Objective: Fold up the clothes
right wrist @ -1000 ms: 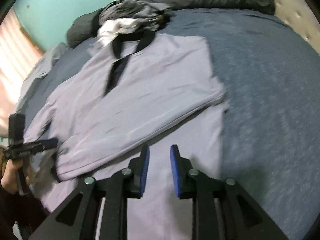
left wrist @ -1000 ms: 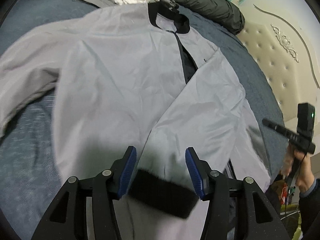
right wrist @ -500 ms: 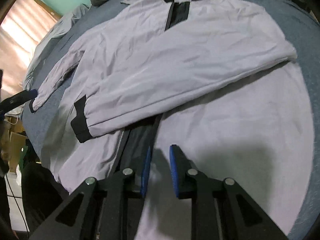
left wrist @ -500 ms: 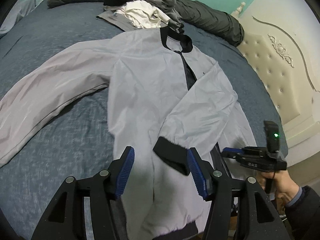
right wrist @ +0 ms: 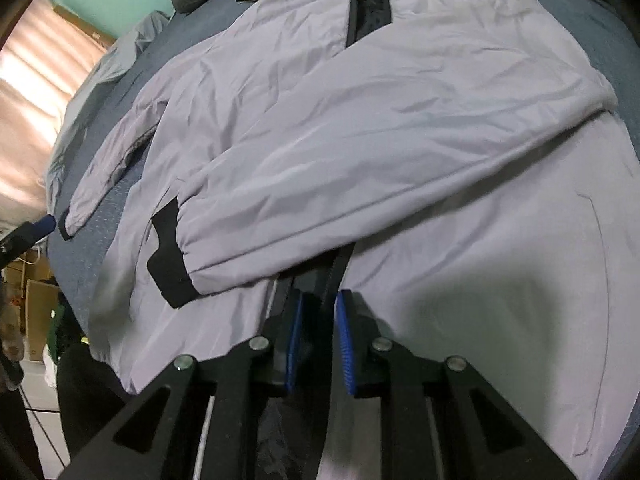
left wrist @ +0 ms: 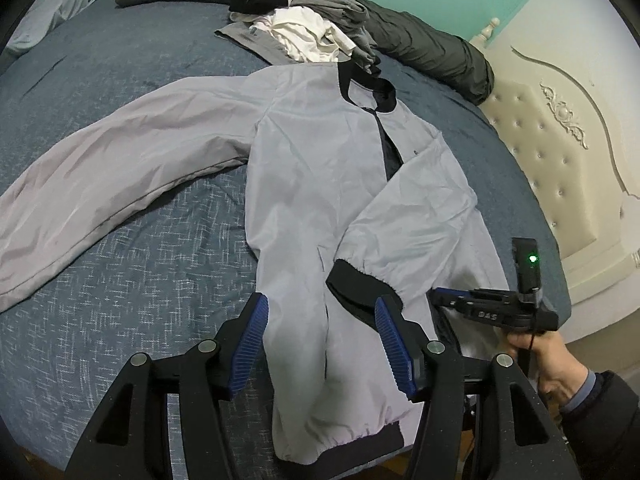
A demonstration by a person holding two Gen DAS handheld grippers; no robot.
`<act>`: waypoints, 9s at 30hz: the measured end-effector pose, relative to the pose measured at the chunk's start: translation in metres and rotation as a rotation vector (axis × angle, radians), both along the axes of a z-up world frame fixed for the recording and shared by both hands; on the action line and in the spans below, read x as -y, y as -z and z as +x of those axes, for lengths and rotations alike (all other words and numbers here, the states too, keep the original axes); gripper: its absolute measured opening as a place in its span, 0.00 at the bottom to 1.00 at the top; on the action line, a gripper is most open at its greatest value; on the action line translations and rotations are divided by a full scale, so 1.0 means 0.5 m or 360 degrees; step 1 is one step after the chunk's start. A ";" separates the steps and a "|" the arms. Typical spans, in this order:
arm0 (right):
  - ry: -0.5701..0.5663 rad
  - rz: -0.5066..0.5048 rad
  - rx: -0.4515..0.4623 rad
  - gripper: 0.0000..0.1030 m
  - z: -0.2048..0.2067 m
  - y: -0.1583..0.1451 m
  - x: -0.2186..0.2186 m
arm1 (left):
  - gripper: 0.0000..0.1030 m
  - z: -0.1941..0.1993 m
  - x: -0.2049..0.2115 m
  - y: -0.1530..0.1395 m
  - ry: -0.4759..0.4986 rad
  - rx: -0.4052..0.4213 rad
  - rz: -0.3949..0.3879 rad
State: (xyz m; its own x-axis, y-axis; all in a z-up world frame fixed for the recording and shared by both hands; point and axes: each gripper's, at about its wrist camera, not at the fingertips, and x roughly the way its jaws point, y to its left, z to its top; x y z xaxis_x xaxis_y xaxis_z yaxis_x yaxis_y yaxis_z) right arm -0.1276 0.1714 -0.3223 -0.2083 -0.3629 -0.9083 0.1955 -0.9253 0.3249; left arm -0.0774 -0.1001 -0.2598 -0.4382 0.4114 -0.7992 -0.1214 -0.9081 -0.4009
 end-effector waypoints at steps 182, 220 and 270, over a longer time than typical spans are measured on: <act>0.0647 -0.0231 -0.0201 0.03 0.074 -0.095 -0.433 | 0.55 -0.079 -0.082 0.132 0.0071 0.0162 -0.0008; 0.0503 -0.0216 -0.0105 0.03 0.014 -0.079 -0.405 | 0.09 -0.363 -0.075 0.211 0.0194 -0.0181 -0.0376; 0.0411 -0.0195 -0.0002 0.03 0.010 -0.036 -0.318 | 0.10 -0.357 0.088 0.150 -0.0166 -0.0054 -0.0385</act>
State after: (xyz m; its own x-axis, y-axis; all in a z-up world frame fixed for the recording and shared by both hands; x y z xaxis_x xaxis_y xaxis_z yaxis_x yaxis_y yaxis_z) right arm -0.1226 0.3303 -0.3044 -0.3092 -0.4050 -0.8605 -0.0411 -0.8983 0.4375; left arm -0.2557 -0.1443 -0.3349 -0.4966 0.1610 -0.8529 -0.0315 -0.9853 -0.1676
